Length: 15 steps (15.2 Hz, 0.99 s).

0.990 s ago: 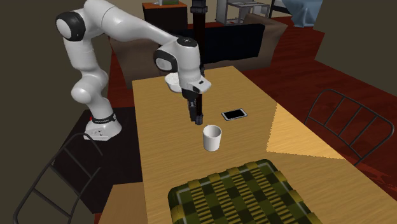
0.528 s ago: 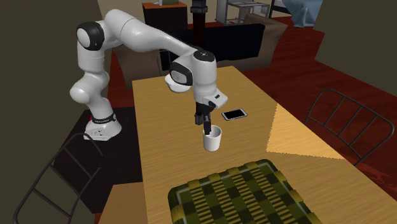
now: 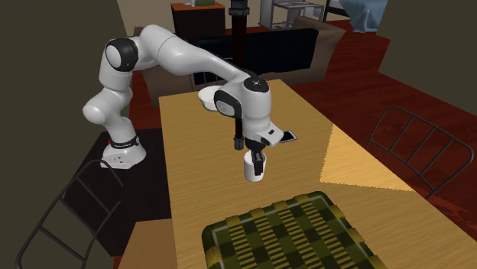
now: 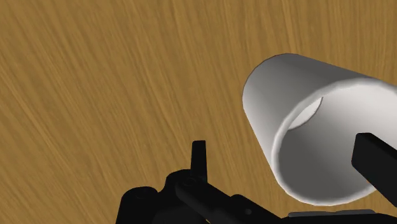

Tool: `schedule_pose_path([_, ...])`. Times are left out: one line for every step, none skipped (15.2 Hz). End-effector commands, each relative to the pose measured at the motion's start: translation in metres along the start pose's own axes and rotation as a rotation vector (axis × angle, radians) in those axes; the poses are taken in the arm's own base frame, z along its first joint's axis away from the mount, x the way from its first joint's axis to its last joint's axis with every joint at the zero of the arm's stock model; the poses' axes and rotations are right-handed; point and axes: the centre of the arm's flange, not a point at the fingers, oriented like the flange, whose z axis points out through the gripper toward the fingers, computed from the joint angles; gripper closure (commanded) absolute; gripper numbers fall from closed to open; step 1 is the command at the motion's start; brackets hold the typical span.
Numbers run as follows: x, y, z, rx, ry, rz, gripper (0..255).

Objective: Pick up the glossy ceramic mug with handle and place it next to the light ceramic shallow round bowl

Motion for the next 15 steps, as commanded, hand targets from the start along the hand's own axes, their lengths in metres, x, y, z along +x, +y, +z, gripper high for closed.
schedule_pose_path([0.0007, -0.0001, 0.0109, 0.0, 0.001, 0.0, 0])
schedule_pose_path([0.0007, -0.0001, 0.0192, 0.0, 0.001, 0.0, 0])
schedule_pose_path([0.0007, -0.0001, 0.0192, 0.0, 0.001, 0.0, 0])
schedule_pose_path([0.0007, -0.0001, 0.0192, 0.0, 0.001, 0.0, 0])
schedule_pose_path([0.0007, -0.0001, 0.0192, 0.0, 0.001, 0.0, 0])
schedule_pose_path([0.0007, -0.0001, 0.0192, 0.0, 0.001, 0.0, 0])
schedule_pose_path([0.0007, -0.0001, 0.0192, 0.0, 0.001, 0.0, 0])
schedule_pose_path([0.0007, -0.0001, 0.0192, 0.0, 0.001, 0.0, 0])
schedule_pose_path([0.0007, -0.0001, 0.0192, 0.0, 0.001, 0.0, 0])
schedule_pose_path([0.0007, -0.0002, 0.0192, 0.0, 0.0, 0.0, 0])
schedule_pose_path([0.0007, -0.0002, 0.0192, 0.0, 0.0, 0.0, 255])
schedule_pose_path([0.0007, -0.0002, 0.0192, 0.0, 0.0, 0.0, 255])
schedule_pose_path([0.0007, -0.0002, 0.0192, 0.0, 0.0, 0.0, 255])
schedule_pose_path([0.0007, -0.0002, 0.0192, 0.0, 0.0, 0.0, 255])
schedule_pose_path([0.0007, -0.0002, 0.0192, 0.0, 0.0, 0.0, 255])
